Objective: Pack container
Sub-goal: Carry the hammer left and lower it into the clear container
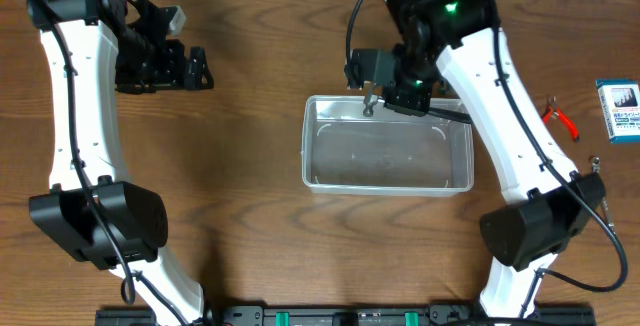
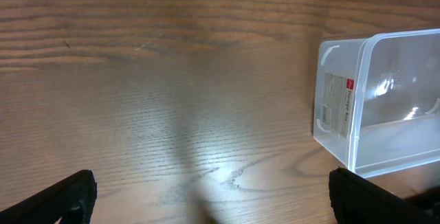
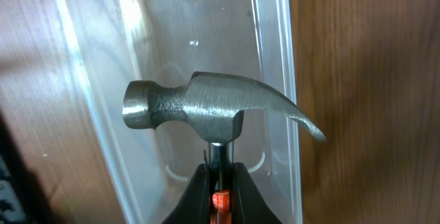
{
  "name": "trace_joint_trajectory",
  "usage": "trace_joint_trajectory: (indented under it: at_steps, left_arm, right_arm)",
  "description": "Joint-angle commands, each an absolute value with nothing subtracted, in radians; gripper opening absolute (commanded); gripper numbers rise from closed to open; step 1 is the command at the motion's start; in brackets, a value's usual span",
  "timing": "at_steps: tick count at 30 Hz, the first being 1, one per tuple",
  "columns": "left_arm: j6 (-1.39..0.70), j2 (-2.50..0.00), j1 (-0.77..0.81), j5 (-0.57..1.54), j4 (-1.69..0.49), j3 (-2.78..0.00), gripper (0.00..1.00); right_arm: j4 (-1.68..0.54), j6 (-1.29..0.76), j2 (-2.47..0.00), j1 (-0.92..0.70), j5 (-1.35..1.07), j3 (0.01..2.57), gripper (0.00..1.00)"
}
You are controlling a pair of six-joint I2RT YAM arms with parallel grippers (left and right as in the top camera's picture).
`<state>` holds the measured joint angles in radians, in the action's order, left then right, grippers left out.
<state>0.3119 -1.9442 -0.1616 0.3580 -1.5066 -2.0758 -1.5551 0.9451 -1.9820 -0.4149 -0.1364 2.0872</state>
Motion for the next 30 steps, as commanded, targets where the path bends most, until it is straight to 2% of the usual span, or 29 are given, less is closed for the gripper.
trace_joint_trajectory:
  at_steps: [1,11,30]
  left_arm:
    - [0.318,-1.951,-0.161,0.346,-1.507,-2.079,0.98]
    - [0.318,-1.951,-0.161,0.346,-1.507,-2.079,0.98]
    - [0.318,-1.951,-0.161,0.346,-1.506,-2.079,0.98]
  right_arm:
    - [-1.509,0.978,-1.982,-0.430,-0.150,2.030,0.01]
    - [-1.338,0.976,-1.982,-0.435,-0.175,1.854,0.01]
    - [-1.153,0.973,-1.982,-0.455,-0.226,1.612,0.01]
